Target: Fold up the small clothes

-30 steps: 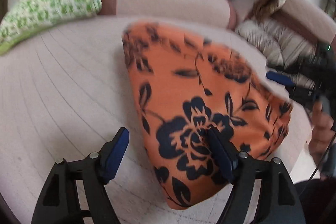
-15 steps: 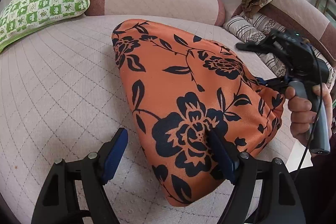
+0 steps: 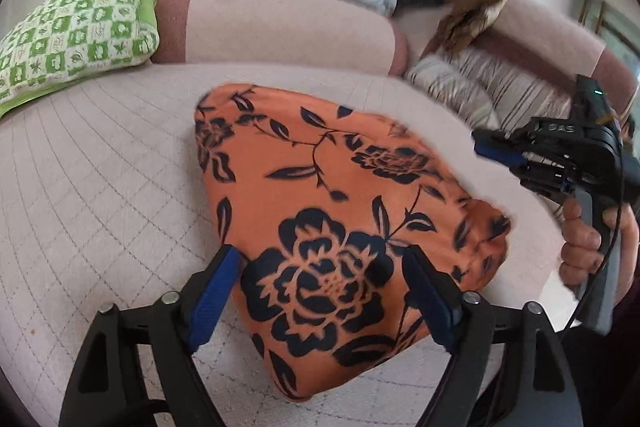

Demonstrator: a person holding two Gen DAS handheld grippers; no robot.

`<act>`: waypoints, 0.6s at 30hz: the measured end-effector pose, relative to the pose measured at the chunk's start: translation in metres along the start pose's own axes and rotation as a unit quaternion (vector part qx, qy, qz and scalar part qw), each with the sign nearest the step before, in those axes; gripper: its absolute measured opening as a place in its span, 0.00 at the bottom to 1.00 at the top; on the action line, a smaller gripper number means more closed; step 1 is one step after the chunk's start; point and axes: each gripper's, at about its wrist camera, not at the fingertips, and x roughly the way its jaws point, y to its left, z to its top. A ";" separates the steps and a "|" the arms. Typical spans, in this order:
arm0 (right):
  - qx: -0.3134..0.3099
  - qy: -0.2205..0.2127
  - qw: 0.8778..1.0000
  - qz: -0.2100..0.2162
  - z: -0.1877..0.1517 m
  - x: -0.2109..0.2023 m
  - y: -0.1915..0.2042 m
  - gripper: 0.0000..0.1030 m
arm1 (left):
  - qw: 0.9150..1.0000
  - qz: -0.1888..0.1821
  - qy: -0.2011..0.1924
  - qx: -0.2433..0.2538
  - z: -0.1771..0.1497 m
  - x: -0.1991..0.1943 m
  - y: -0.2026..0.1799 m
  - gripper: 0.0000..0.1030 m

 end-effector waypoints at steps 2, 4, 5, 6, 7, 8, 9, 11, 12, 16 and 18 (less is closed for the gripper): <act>0.051 0.046 0.997 -0.026 -0.001 0.018 -0.026 0.18 | 0.999 0.030 0.018 0.027 -0.002 0.012 -0.008 0.87; 0.048 0.044 0.998 -0.016 0.002 0.017 -0.026 0.21 | 0.996 0.057 0.032 0.057 -0.004 0.020 -0.016 0.87; 0.039 0.027 0.999 0.010 0.005 0.010 -0.019 0.21 | 0.996 0.059 0.030 0.058 -0.004 0.019 -0.016 0.88; 0.037 0.017 0.999 0.031 0.007 0.007 -0.015 0.23 | 0.996 0.057 0.030 0.055 -0.004 0.019 -0.016 0.88; 0.039 0.010 0.998 0.052 0.010 0.006 -0.013 0.42 | 0.997 0.054 0.031 0.051 -0.004 0.018 -0.015 0.88; 0.045 0.010 0.997 0.061 0.013 0.010 -0.009 0.63 | 0.997 0.049 0.033 0.047 -0.004 0.017 -0.013 0.88; 0.053 0.011 0.996 0.064 0.014 0.015 -0.007 0.93 | 0.997 0.045 0.036 0.043 -0.006 0.016 -0.010 0.88; 0.051 0.017 0.996 0.068 0.019 0.031 -0.001 0.94 | 0.998 0.027 0.047 0.026 -0.009 0.016 -0.002 0.88; 0.044 0.025 0.997 0.063 0.021 0.039 0.003 0.94 | 0.998 0.020 0.052 0.018 -0.011 0.016 0.001 0.88; 0.037 0.082 0.995 0.048 0.029 0.084 0.001 0.85 | 0.996 -0.018 0.077 -0.041 -0.017 0.020 0.020 0.88; 0.043 0.118 0.991 0.037 0.030 0.107 -0.006 0.77 | 0.996 -0.022 0.080 -0.046 -0.018 0.020 0.022 0.88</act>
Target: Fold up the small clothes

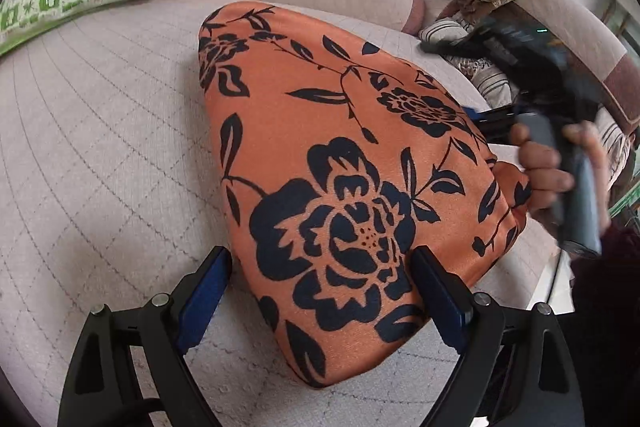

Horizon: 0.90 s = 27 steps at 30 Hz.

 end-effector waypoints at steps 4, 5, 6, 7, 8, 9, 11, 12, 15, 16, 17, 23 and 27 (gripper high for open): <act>0.007 0.047 0.999 -0.018 0.003 0.029 -0.007 0.49 | 1.000 0.002 0.005 0.011 0.000 -0.001 -0.003 0.88; -0.003 0.046 0.999 -0.009 0.000 0.026 -0.003 0.39 | 1.000 0.000 0.008 0.012 0.001 -0.001 -0.003 0.88; -0.009 0.051 0.999 0.003 -0.003 0.024 0.003 0.26 | 1.000 -0.001 0.010 0.011 0.006 0.000 -0.004 0.88; -0.013 0.046 0.999 0.010 -0.006 0.020 0.009 0.23 | 1.000 0.000 0.009 0.010 0.008 -0.001 -0.005 0.88; -0.028 0.031 0.999 0.014 -0.012 0.012 0.018 0.22 | 1.000 0.004 0.003 0.010 0.011 -0.005 -0.005 0.88; -0.055 0.014 0.998 0.013 -0.019 0.002 0.032 0.21 | 1.000 0.007 -0.009 0.014 0.014 -0.008 -0.008 0.88; -0.107 -0.029 0.994 0.010 -0.033 -0.020 0.059 0.20 | 0.999 0.009 -0.034 0.032 0.016 -0.019 -0.018 0.88; -0.120 -0.046 0.992 0.010 -0.038 -0.031 0.067 0.20 | 0.998 0.011 -0.045 0.041 0.017 -0.024 -0.023 0.88; -0.127 -0.099 0.987 -0.010 -0.045 -0.059 0.068 0.19 | 0.998 0.005 -0.048 0.045 0.018 -0.022 -0.031 0.88; -0.121 -0.106 0.987 -0.028 -0.043 -0.061 0.061 0.19 | 0.998 0.005 -0.046 0.047 0.018 -0.019 -0.033 0.88; -0.112 -0.102 0.987 -0.050 -0.039 -0.058 0.050 0.19 | 0.998 0.008 -0.038 0.051 0.019 -0.014 -0.033 0.88; 0.033 -0.006 0.995 -0.091 -0.015 -0.021 -0.031 0.34 | 0.999 0.025 0.004 0.043 0.025 0.009 -0.034 0.89; 0.000 -0.141 0.989 -0.040 -0.019 -0.081 -0.008 0.52 | 0.999 0.019 -0.049 0.014 0.031 -0.022 -0.021 0.89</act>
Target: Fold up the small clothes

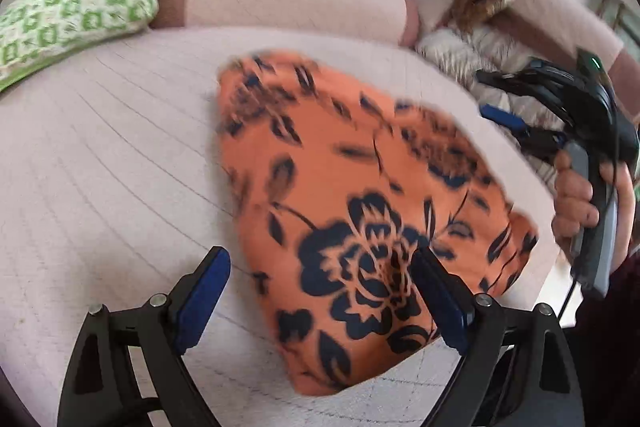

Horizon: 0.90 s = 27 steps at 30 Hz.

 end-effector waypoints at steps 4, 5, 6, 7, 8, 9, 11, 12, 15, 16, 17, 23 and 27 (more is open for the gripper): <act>-0.062 0.026 0.997 0.038 -0.012 0.000 0.033 0.48 | 0.999 0.039 -0.025 0.002 0.002 -0.008 0.012 0.89; -0.077 0.053 0.995 0.028 -0.019 0.015 0.041 0.44 | 0.999 0.047 -0.016 0.004 0.000 -0.002 0.008 0.89; -0.088 0.090 0.992 0.005 -0.025 0.037 0.045 0.38 | 0.998 0.060 0.004 0.009 -0.005 0.005 0.004 0.89; -0.087 0.129 0.987 -0.029 -0.032 0.060 0.043 0.37 | 0.996 0.077 0.033 0.021 -0.009 0.020 0.002 0.90; -0.064 0.170 0.981 -0.070 -0.040 0.088 0.031 0.37 | 0.996 0.078 0.042 0.023 -0.013 0.027 0.003 0.90; -0.053 0.176 0.980 -0.078 -0.043 0.102 0.029 0.37 | 0.996 0.075 0.041 0.016 -0.013 0.028 0.004 0.91; -0.051 0.161 0.984 -0.065 -0.036 0.096 0.034 0.37 | 0.996 0.070 0.046 0.005 -0.010 0.025 0.006 0.92; -0.038 0.153 0.986 -0.052 -0.035 0.089 0.032 0.38 | 0.996 0.073 0.041 0.003 -0.008 0.020 0.006 0.91; -0.010 0.142 0.989 -0.030 -0.038 0.062 0.024 0.38 | 0.995 0.100 0.001 0.012 -0.009 0.002 -0.004 0.91; -0.017 0.134 0.991 -0.023 -0.038 0.051 0.027 0.38 | 0.993 0.113 -0.013 0.027 -0.009 -0.004 -0.010 0.91; -0.028 0.122 0.992 -0.012 -0.040 0.039 0.035 0.38 | 0.991 0.128 -0.026 0.041 -0.014 -0.012 -0.016 0.91; -0.058 0.086 0.994 0.020 -0.059 -0.024 0.041 0.38 | 0.981 0.164 -0.062 0.087 -0.018 -0.027 -0.036 0.91; -0.071 0.099 0.992 0.027 -0.068 -0.032 0.043 0.38 | 0.979 0.171 -0.059 0.089 -0.023 -0.030 -0.037 0.91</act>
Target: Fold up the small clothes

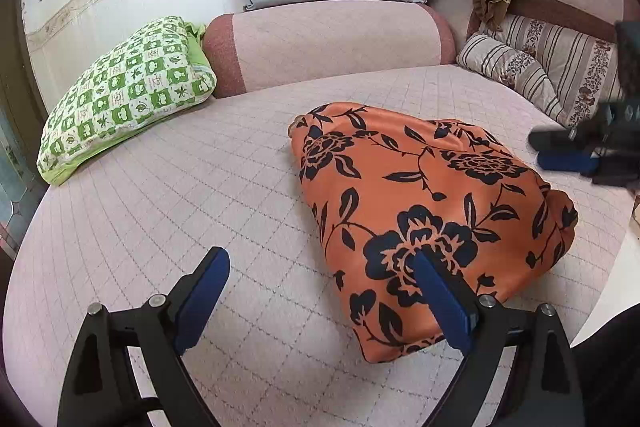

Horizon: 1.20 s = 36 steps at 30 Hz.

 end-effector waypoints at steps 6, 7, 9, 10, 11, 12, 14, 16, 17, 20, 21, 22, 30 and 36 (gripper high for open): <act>0.010 0.095 0.995 -0.039 -0.011 0.047 -0.016 0.54 | 0.999 0.012 0.032 0.003 -0.008 0.013 -0.003 0.91; -0.001 0.093 0.995 -0.030 -0.011 0.044 -0.012 0.59 | 0.999 0.014 0.030 0.004 -0.008 0.013 -0.004 0.91; 0.001 0.079 0.997 -0.026 -0.012 0.035 -0.010 0.59 | 1.000 0.013 0.025 0.001 -0.007 0.012 -0.003 0.91; 0.007 0.073 0.997 -0.018 -0.010 0.032 -0.012 0.59 | 1.000 0.013 0.024 -0.001 -0.007 0.012 -0.003 0.91; 0.014 0.061 0.998 -0.004 -0.008 0.027 -0.014 0.59 | 1.000 0.011 0.024 -0.003 -0.007 0.012 -0.002 0.91; 0.020 0.046 0.999 0.002 -0.005 0.020 -0.017 0.59 | 1.000 0.008 0.021 -0.006 -0.006 0.011 -0.002 0.91; 0.034 0.009 0.999 0.012 0.001 0.006 -0.025 0.59 | 1.000 0.007 0.012 -0.007 -0.004 0.009 -0.002 0.91; 0.046 -0.013 0.999 0.021 0.006 -0.005 -0.035 0.63 | 1.000 0.005 0.005 -0.007 -0.001 0.007 -0.001 0.91; 0.056 -0.024 0.998 0.018 0.008 -0.010 -0.043 0.63 | 1.000 0.003 0.004 -0.009 0.001 0.008 -0.001 0.91; 0.082 -0.031 0.996 0.013 0.016 -0.014 -0.060 0.63 | 1.000 -0.005 0.002 -0.019 0.007 0.012 0.002 0.91; 0.087 -0.032 0.996 0.014 0.018 -0.016 -0.064 0.63 | 1.000 -0.005 0.002 -0.021 0.009 0.013 0.002 0.91; 0.090 -0.034 0.995 0.013 0.020 -0.018 -0.068 0.63 | 1.000 -0.006 0.003 -0.024 0.012 0.016 0.003 0.91; 0.081 -0.016 0.997 0.001 0.034 0.002 -0.073 0.64 | 0.999 -0.020 0.006 -0.041 0.028 0.033 0.001 0.91; 0.064 -0.010 0.998 0.003 0.035 0.006 -0.070 0.64 | 0.999 -0.019 0.008 -0.036 0.030 0.037 -0.004 0.91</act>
